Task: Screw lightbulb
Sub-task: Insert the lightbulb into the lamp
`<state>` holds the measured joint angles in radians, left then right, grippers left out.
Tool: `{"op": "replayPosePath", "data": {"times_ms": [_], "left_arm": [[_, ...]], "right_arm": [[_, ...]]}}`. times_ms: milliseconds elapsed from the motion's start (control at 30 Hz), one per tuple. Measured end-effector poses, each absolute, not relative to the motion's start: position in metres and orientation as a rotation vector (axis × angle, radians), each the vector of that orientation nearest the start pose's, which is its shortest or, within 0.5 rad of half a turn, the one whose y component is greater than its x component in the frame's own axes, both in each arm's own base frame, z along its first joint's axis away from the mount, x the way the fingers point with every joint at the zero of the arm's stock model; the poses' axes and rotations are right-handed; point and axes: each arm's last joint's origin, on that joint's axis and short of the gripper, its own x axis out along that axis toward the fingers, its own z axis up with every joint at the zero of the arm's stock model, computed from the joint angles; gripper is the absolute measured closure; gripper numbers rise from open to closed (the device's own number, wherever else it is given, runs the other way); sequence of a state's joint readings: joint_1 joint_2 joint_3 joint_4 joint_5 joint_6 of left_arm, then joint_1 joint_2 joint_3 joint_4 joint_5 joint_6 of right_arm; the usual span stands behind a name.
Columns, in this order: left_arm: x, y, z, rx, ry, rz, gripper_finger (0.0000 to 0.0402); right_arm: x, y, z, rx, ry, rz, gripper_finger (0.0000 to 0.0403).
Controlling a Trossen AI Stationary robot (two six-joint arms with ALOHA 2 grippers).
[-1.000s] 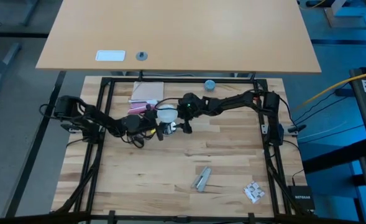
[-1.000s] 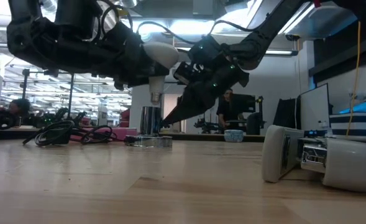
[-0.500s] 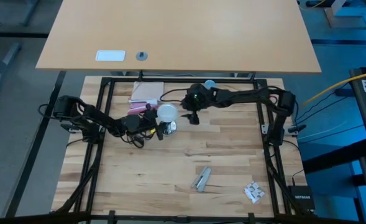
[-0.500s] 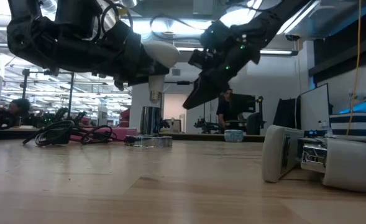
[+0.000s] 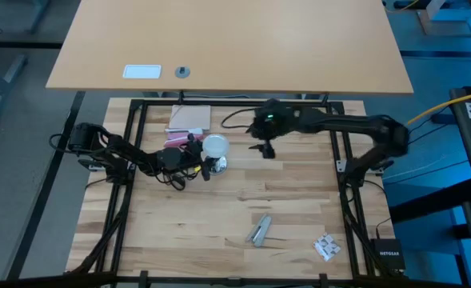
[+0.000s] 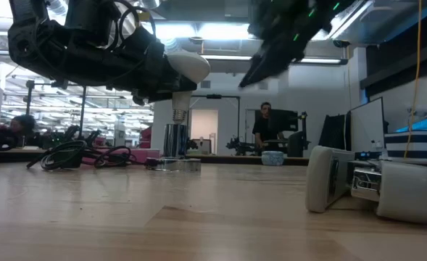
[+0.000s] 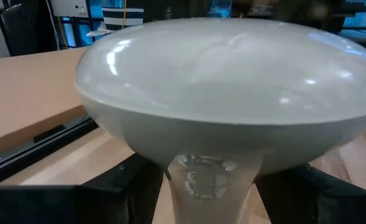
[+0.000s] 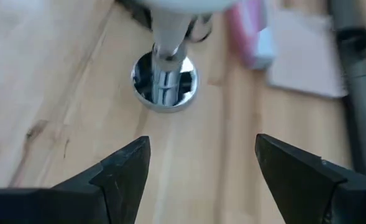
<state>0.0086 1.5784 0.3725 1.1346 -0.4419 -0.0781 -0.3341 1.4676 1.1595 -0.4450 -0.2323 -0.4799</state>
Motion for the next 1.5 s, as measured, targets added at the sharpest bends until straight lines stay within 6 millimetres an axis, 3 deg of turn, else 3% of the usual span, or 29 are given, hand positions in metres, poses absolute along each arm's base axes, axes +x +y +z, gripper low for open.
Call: {"op": "replayPosePath", "data": {"times_ms": [167, 267, 367, 500, 733, 867, 1067, 1500], "left_arm": [[0.259, 0.015, 0.153, -0.062, 0.052, 0.453, 0.018], [0.259, 0.015, 0.153, -0.061, 0.054, 0.453, 0.018], [0.259, 0.015, 0.153, -0.06, 0.058, 0.453, 0.018], [0.259, 0.015, 0.148, -0.058, 0.102, 0.454, 0.018], [0.258, 0.015, 0.146, -0.067, 0.125, 0.457, 0.018], [0.258, 0.016, 0.145, -0.068, 0.128, 0.464, 0.018], [0.257, 0.019, 0.142, -0.074, 0.158, 0.474, 0.018], [0.256, 0.019, 0.135, -0.106, 0.227, 0.485, 0.018]], "right_arm": [[0.238, -0.08, 0.346, -0.343, 0.632, -0.105, 0.0107], [0.201, -0.07, 0.362, -0.374, 0.543, -0.223, 0.0107], [0.178, -0.063, 0.353, -0.343, 0.437, -0.301, 0.0107], [0.165, -0.058, 0.312, -0.272, 0.332, -0.323, 0.0107], [0.173, -0.056, 0.244, -0.149, 0.144, -0.2, 0.0107], [0.178, -0.058, 0.215, -0.059, 0.186, -0.192, 0.0107], [0.193, -0.059, 0.189, 0.021, 0.3, -0.158, 0.0107], [0.245, -0.043, 0.149, 0.013, 0.341, -0.115, 0.0107]]}}
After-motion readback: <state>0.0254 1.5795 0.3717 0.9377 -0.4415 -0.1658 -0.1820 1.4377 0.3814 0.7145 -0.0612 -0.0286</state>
